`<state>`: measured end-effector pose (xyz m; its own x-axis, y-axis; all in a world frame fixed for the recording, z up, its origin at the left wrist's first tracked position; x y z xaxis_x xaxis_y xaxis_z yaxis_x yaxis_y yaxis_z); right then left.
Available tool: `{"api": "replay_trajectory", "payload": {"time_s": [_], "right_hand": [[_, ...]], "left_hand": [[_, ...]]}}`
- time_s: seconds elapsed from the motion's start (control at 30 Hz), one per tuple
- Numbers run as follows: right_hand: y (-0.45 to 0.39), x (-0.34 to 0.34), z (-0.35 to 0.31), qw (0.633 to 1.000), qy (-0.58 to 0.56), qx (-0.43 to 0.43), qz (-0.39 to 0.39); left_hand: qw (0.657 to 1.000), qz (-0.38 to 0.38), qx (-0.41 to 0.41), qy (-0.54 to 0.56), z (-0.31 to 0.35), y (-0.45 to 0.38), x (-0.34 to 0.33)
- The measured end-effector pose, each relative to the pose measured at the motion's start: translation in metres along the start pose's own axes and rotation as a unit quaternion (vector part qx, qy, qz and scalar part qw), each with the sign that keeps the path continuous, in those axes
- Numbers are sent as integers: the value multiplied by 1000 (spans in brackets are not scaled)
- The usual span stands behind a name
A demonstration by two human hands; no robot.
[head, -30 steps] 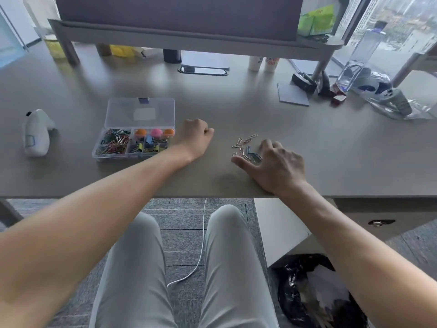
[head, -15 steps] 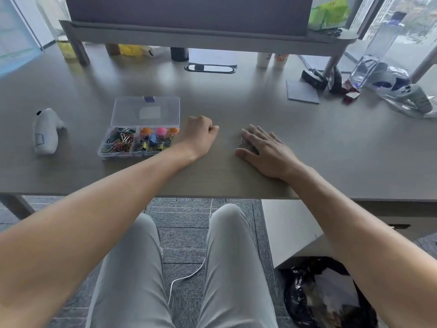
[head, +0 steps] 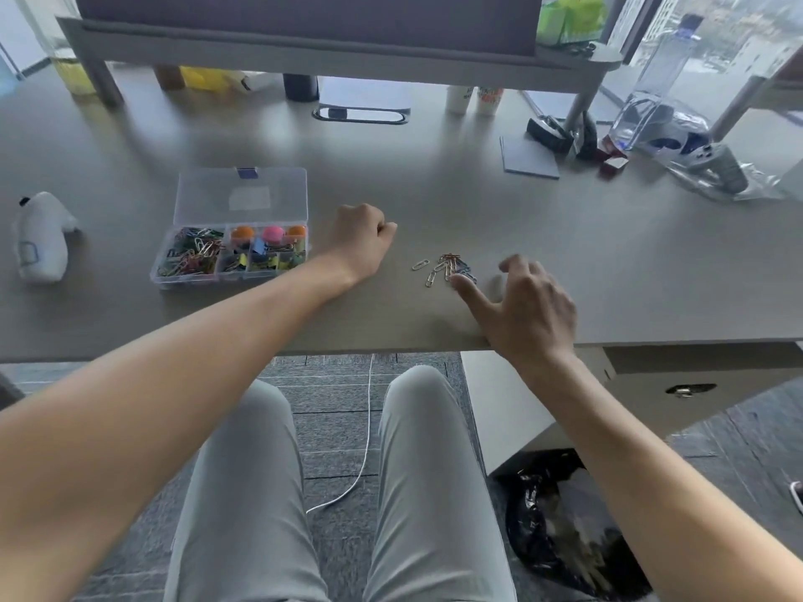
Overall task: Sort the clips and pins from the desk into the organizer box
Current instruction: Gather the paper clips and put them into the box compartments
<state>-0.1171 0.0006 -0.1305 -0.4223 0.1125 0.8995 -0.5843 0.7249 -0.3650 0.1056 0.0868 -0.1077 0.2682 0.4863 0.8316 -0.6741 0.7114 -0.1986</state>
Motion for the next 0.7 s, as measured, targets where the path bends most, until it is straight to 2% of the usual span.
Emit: {"api": "replay_trajectory", "payload": {"time_s": [0.1,0.3,0.53,0.7], "right_hand": [[0,1,-15,999,39,-31,-11],[-37,-15,-55,993,98,-4,-67],[-53,-20,-63,984,104,103,-98],[-59,-15,-60,976,113,132,-133]], "left_hand": [[1000,-5,2,8,0,2,0],[1000,7,1,4,0,5,5],[1000,6,-1,11,-14,2,9],[1000,8,5,21,-20,4,11]]}}
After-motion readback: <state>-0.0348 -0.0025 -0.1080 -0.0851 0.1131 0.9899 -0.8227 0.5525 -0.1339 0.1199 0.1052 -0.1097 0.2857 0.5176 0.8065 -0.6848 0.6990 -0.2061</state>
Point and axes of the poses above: each hand's wrist, its own y-axis away from the middle knuckle, its own x-axis out of the back of the hand, z = x × y, the point moved 2 cm from there along -y, towards the middle knuckle, and after that the axes turned 7 degrees about x, right-handed, at the moved point
